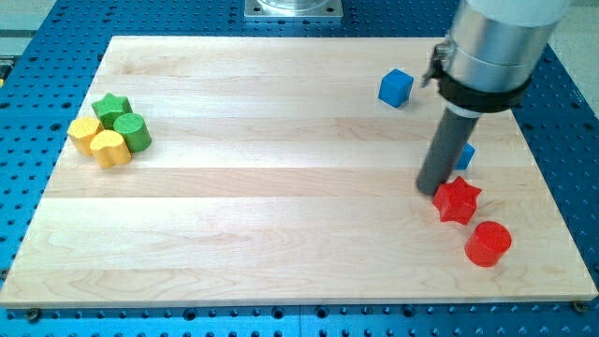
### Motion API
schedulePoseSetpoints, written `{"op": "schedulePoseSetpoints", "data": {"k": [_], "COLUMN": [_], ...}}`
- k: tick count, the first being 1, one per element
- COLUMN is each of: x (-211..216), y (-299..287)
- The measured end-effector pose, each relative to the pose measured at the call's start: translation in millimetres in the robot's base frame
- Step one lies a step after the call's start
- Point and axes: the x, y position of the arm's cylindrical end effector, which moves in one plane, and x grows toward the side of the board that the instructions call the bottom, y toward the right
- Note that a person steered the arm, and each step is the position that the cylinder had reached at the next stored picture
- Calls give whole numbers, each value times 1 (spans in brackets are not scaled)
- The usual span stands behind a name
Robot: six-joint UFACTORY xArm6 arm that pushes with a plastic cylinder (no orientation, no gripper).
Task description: Push the blue triangle into the red star
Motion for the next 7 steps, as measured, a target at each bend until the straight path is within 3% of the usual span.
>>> {"op": "schedulePoseSetpoints", "data": {"k": [1, 2, 3, 4, 5, 7], "x": [16, 16, 15, -14, -46, -65], "y": [24, -1, -75, -97, -68, 15]}}
